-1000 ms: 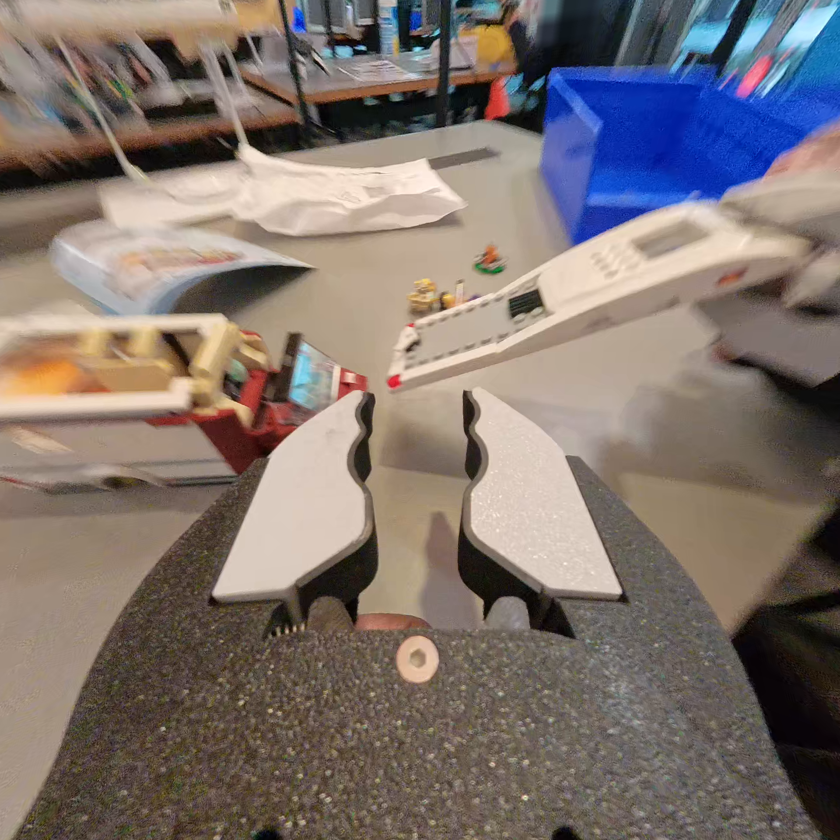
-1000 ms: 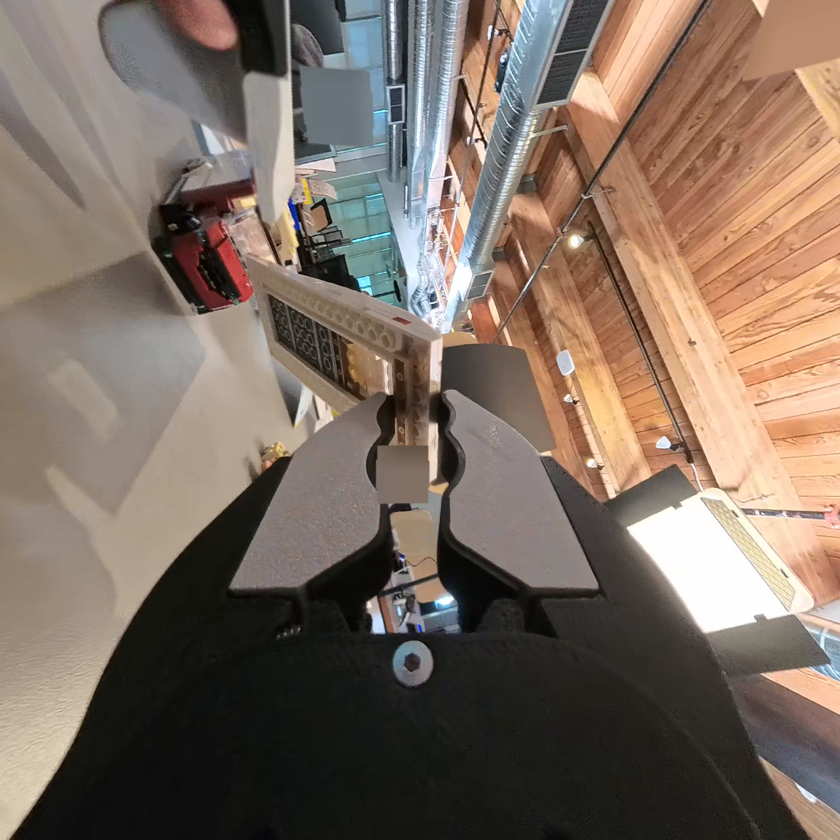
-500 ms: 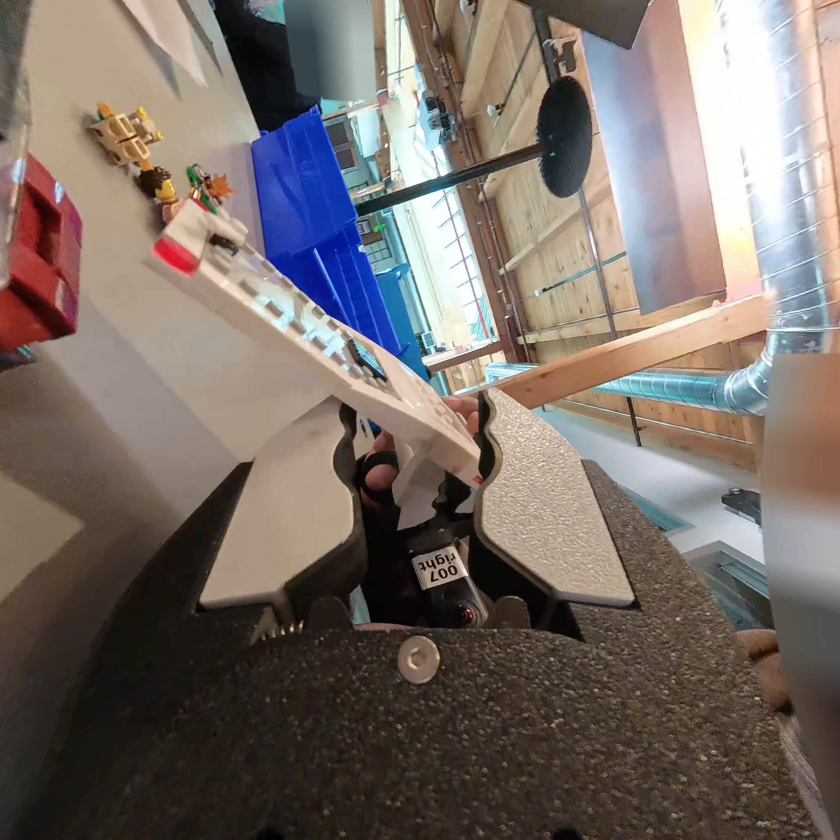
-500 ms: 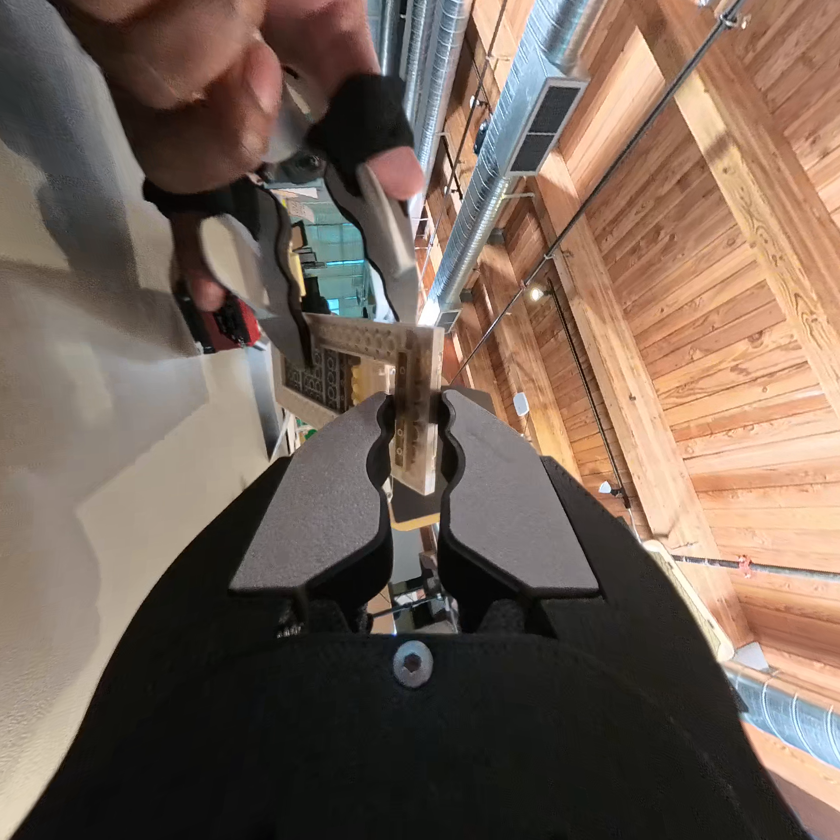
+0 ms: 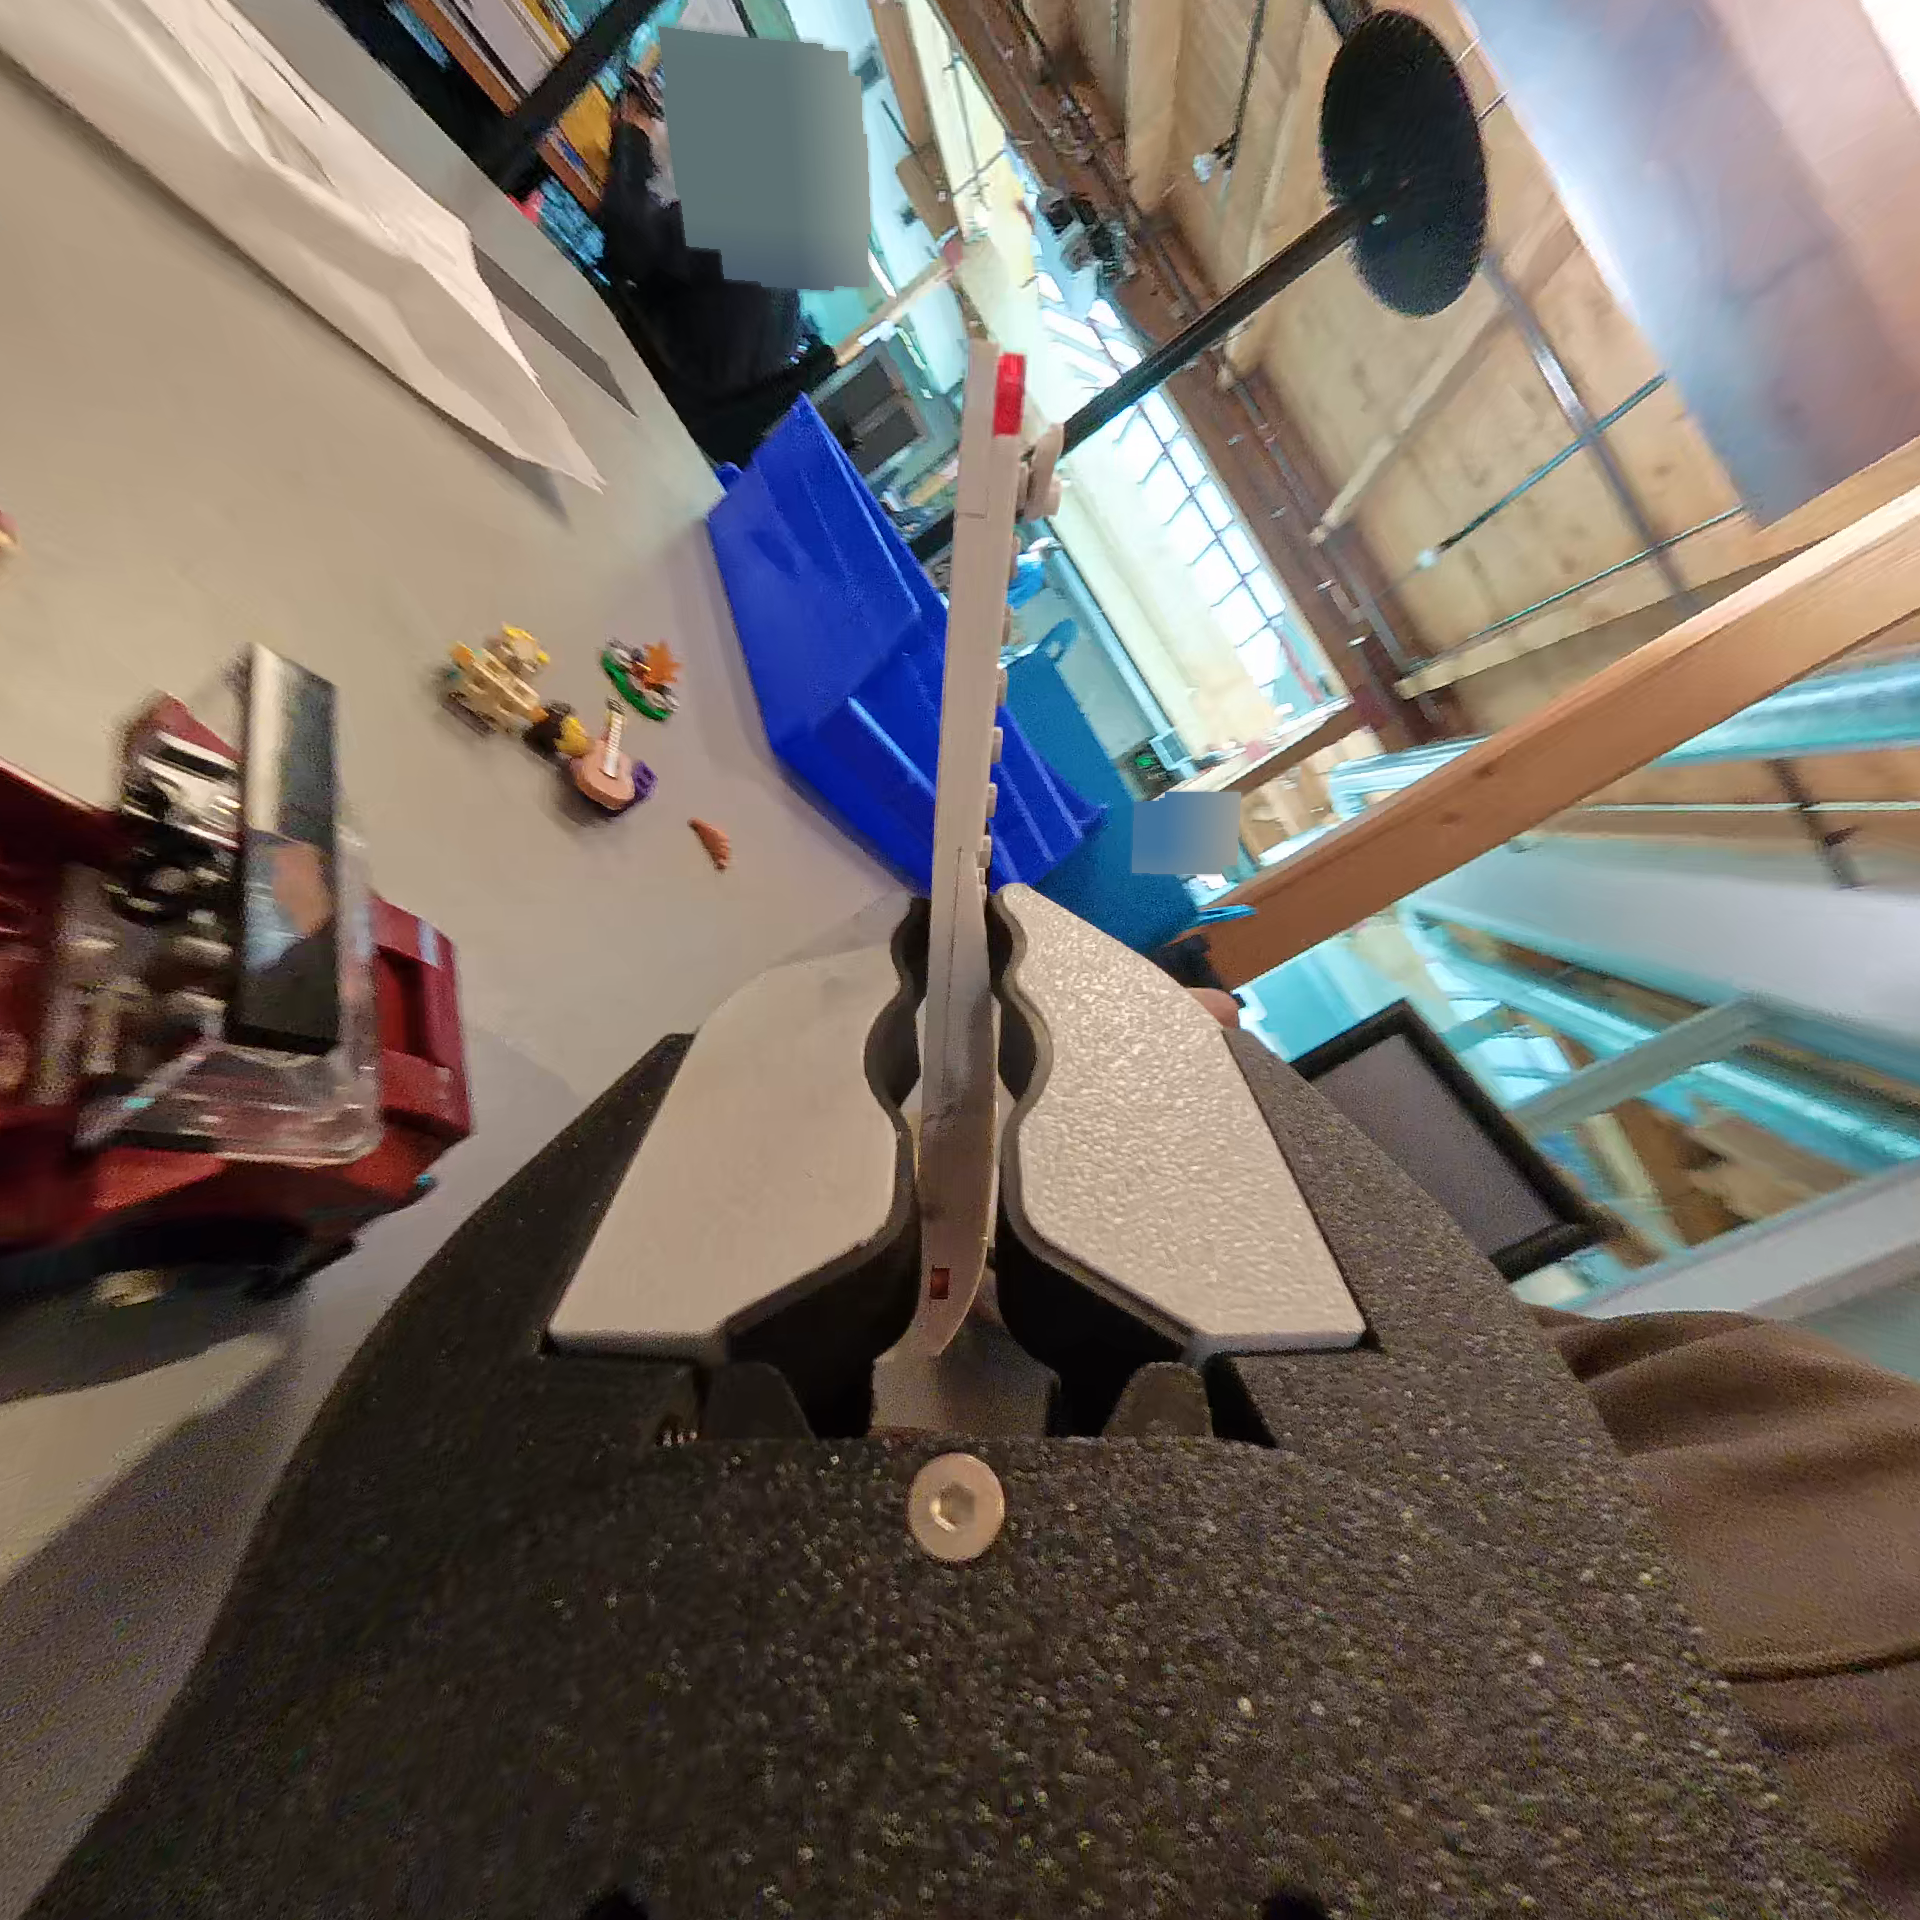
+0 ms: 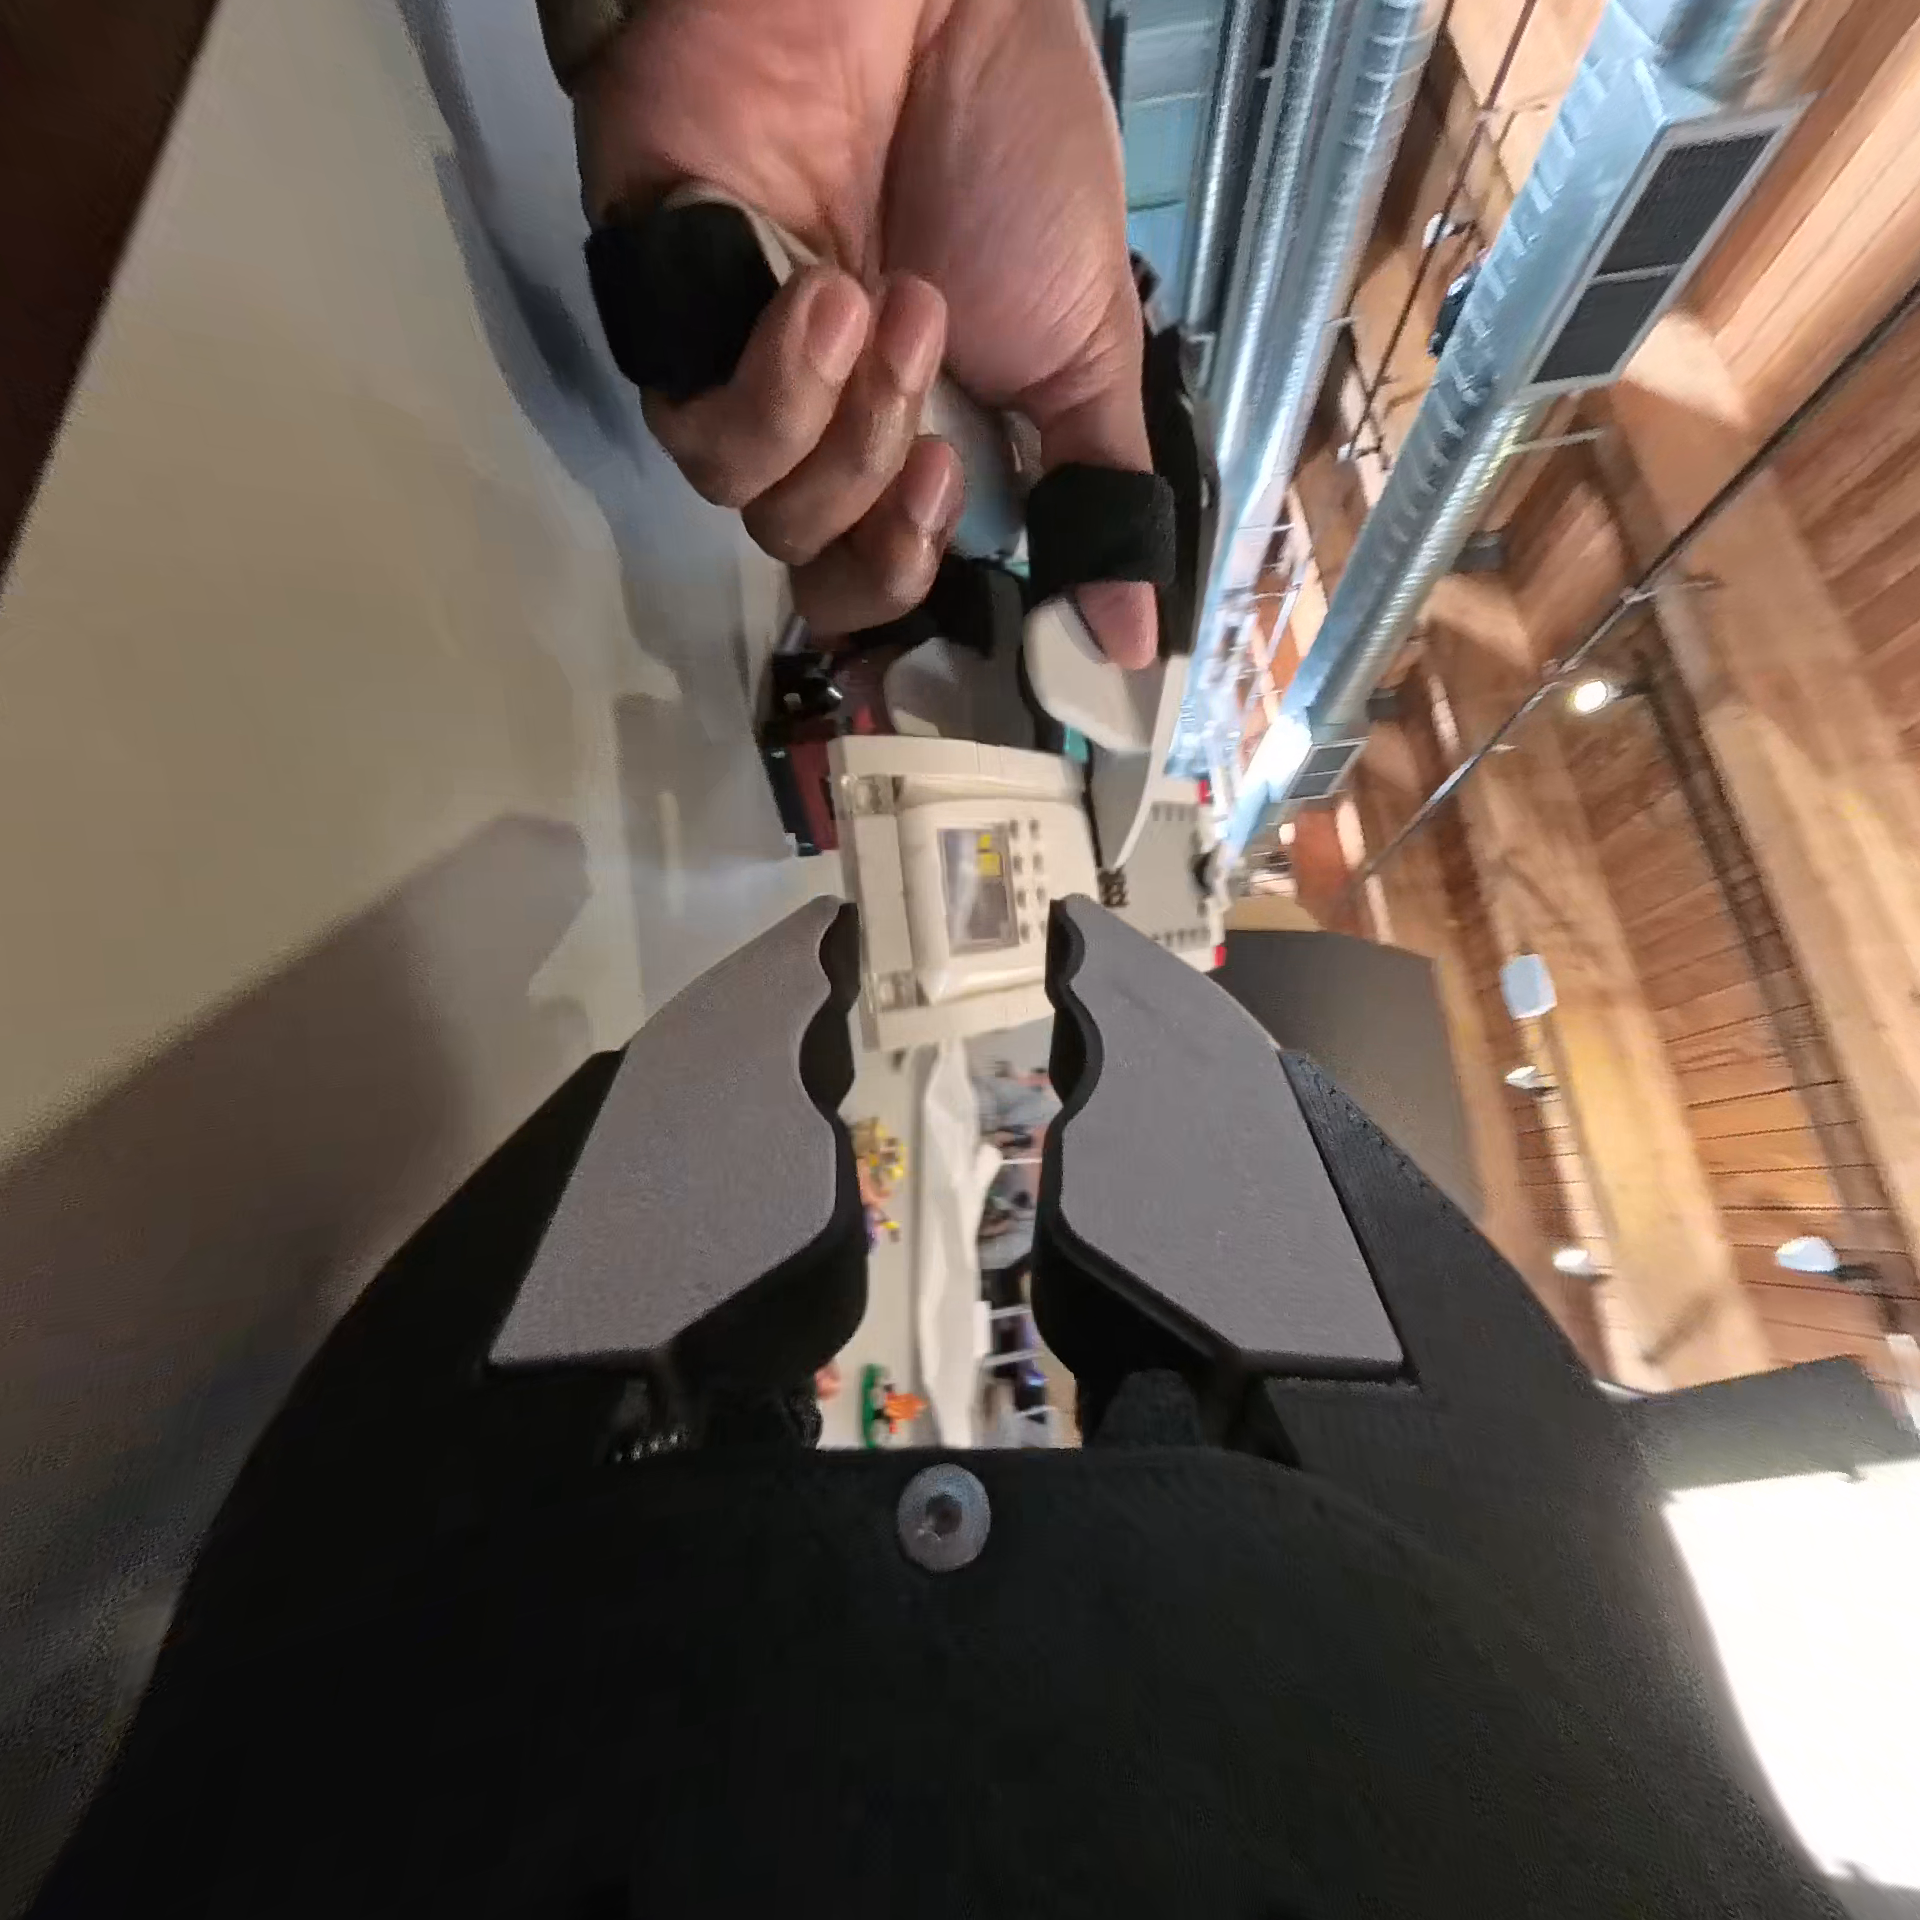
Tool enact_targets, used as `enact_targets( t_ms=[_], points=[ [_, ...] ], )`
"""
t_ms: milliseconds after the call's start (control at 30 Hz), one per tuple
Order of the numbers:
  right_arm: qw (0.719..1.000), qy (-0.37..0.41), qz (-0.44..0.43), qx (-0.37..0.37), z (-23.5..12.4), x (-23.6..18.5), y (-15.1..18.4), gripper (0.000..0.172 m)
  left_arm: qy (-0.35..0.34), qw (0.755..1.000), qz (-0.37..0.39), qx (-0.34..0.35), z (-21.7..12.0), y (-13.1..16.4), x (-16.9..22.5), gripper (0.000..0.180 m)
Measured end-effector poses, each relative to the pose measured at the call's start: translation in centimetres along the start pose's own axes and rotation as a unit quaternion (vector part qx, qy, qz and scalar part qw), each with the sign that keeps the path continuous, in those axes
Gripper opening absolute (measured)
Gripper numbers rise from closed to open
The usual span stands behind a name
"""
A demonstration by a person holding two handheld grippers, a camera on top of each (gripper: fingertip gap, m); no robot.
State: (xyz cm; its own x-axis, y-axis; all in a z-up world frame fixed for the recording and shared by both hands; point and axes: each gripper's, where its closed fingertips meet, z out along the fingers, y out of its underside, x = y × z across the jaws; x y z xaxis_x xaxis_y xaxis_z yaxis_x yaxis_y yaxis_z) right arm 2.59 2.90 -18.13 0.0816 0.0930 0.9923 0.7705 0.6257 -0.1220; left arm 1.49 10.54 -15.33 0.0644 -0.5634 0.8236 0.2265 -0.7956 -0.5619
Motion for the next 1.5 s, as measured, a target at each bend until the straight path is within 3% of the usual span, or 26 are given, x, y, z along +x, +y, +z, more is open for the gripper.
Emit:
enact_targets(
  t_ms=[133,333,533,833,1000,1233,1367,1500],
  points=[
    [0.996,-0.008,0.089,-0.009,-0.5,1.1,0.5,0.034,-0.034,0.997,0.058,-0.024,-1.5,-0.1,-0.1,0.01],
    [0.966,0.03,0.253,-0.043,0.9,5.5,1.7,0.029,-0.048,0.987,0.101,-0.114,-2.6,3.2,0.5,0.01],
    [0.921,-0.007,0.389,-0.034,3.4,6.9,2.1,0.03,-0.023,0.981,0.077,-0.177,-2.1,6.8,0.9,0.01],
    [0.908,-0.07,0.406,-0.08,4.3,3.8,4.0,0.024,-0.021,0.975,0.071,-0.21,-1.6,7.8,0.6,0.011],
    [0.895,-0.098,0.427,-0.082,4.1,2.6,4.8,0.008,-0.024,0.967,0.084,-0.239,-1.2,8.2,0.1,0.012],
    [0.867,-0.103,0.481,-0.086,3.6,1.8,6.4,0.007,-0.025,0.96,0.097,-0.262,-0.4,7.6,-0.6,0.014],
    [0.85,-0.105,0.512,-0.072,3.4,1.8,6.5,0.007,-0.041,0.956,0.108,-0.272,0.1,6.9,-1.5,0.028],
    [0.849,-0.113,0.51,-0.075,3.5,1.1,6.4,0.007,-0.019,0.953,0.101,-0.284,0.6,6.3,-1.1,0.024]
  ],
)
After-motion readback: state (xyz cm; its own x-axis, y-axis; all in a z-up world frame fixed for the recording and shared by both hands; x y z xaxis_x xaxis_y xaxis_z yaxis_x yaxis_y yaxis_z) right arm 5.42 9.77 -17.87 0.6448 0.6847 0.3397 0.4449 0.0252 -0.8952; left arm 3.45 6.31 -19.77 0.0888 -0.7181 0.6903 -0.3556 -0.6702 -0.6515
